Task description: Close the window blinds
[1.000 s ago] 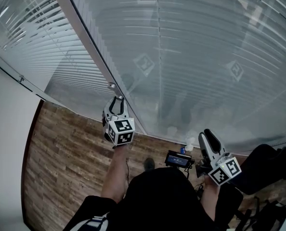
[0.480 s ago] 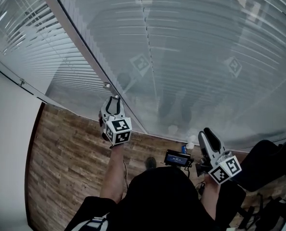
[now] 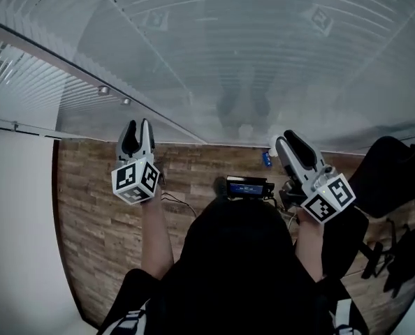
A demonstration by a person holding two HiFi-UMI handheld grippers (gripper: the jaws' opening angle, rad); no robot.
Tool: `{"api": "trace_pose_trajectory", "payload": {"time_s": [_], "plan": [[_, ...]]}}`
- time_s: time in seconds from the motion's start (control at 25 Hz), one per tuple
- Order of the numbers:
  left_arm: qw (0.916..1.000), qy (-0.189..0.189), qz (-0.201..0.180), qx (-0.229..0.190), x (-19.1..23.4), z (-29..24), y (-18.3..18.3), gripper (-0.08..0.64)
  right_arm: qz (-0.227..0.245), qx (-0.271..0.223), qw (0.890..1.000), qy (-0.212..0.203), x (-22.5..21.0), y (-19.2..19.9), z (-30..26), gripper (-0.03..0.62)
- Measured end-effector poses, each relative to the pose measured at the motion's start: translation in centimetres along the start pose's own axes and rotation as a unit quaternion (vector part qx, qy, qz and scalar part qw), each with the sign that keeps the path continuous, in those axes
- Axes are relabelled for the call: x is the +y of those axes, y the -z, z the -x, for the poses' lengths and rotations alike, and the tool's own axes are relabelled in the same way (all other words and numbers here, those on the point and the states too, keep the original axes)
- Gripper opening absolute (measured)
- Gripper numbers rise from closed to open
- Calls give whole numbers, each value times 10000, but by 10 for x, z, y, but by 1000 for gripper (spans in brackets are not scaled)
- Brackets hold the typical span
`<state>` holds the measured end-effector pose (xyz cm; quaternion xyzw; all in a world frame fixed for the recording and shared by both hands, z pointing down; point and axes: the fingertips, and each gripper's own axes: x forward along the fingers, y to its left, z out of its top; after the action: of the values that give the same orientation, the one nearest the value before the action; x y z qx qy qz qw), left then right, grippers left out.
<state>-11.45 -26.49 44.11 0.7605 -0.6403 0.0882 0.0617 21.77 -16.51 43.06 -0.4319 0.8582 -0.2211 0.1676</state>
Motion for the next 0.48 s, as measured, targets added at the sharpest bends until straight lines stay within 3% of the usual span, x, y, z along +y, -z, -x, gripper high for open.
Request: {"api": "trace_pose_trajectory", "payload": {"time_s": [0.36, 0.48], "plan": [[9991, 400, -158, -64, -23, 73, -14, 138, -91, -25, 9999, -38, 1, -1, 29, 118], [9977, 611, 49, -305, -20, 75, -16, 138, 42, -148, 9999, 8, -3, -2, 26, 118]]}}
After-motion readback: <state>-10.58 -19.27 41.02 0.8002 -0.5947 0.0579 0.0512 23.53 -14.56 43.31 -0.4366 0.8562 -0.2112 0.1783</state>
